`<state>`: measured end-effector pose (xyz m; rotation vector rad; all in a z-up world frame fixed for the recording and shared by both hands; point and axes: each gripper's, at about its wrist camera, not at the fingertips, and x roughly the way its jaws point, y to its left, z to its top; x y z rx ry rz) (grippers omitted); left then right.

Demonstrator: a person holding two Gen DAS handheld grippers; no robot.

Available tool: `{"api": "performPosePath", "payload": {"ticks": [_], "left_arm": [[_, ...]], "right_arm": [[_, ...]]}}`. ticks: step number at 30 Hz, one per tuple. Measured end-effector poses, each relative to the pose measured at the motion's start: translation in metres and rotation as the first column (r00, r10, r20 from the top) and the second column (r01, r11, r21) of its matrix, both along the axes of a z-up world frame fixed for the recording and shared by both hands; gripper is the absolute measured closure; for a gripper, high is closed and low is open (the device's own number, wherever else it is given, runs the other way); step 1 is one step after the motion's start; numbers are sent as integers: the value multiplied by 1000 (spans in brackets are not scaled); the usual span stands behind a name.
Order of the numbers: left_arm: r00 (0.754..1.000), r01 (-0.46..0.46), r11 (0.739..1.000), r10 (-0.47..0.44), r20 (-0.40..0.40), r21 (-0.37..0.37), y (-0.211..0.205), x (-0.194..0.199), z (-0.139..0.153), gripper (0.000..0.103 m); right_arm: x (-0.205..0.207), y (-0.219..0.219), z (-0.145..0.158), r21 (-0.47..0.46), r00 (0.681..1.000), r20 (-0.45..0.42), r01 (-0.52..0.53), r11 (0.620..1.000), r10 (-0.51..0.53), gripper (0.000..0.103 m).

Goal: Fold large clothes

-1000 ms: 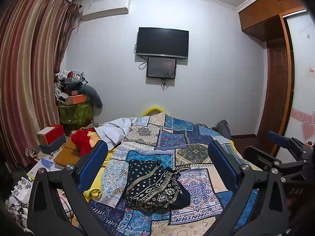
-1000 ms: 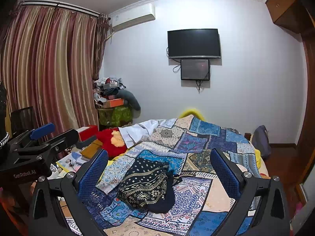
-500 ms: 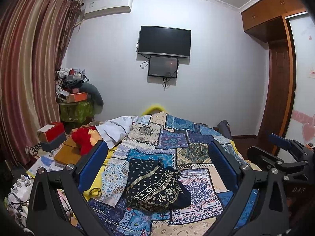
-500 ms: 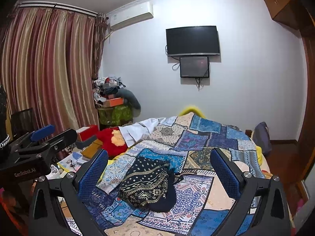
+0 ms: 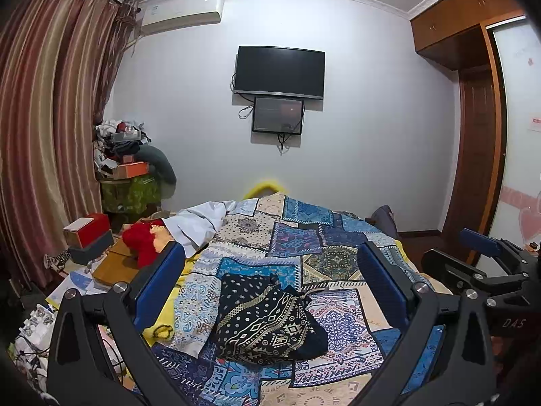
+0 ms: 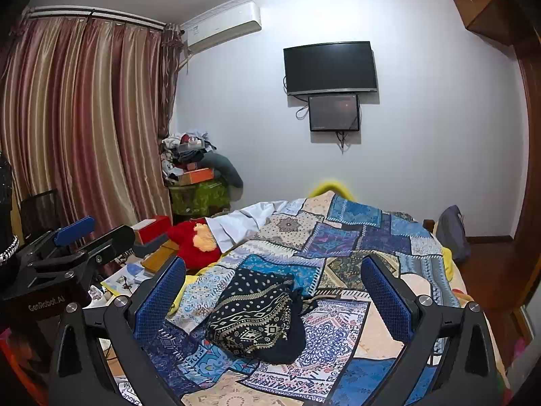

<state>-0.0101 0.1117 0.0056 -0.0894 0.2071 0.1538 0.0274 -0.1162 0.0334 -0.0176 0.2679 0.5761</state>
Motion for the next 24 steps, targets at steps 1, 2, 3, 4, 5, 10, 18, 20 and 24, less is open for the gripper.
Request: {"api": "performPosePath", "payload": {"ticks": [1, 2, 3, 4, 5, 10, 18, 20, 24], "left_arm": [[1000, 2, 1000, -2, 0, 1, 0, 0, 0, 0], [1000, 5, 1000, -5, 0, 1, 0, 0, 0, 0], [1000, 7, 1000, -7, 0, 0, 0, 0, 1, 0], [1000, 8, 1000, -8, 0, -1, 0, -1, 1, 0], [1000, 9, 1000, -9, 0, -2, 0, -1, 1, 0], [1000, 13, 1000, -13, 1, -5, 0, 0, 2, 0], [999, 35, 999, -35, -3, -12, -2, 2, 2, 0], [999, 39, 999, -39, -3, -11, -3, 3, 2, 0], [999, 47, 999, -47, -2, -2, -5, 3, 3, 0]], "right_arm": [[0, 0, 0, -1, 1000, 0, 0, 1000, 0, 0], [0, 0, 0, -1, 1000, -2, 0, 1000, 0, 0], [-1, 1, -1, -1, 1000, -1, 2, 1000, -2, 0], [-1, 1, -1, 0, 1000, -2, 2, 1000, -2, 0], [-1, 1, -1, 1, 1000, -3, 1, 1000, -1, 0], [-3, 5, -3, 6, 1000, -8, 4, 1000, -4, 0], [-5, 8, -3, 7, 1000, -6, 11, 1000, -11, 0], [-5, 8, -2, 7, 1000, -7, 11, 1000, -11, 0], [-6, 9, -1, 7, 1000, -8, 14, 1000, -14, 0]]}}
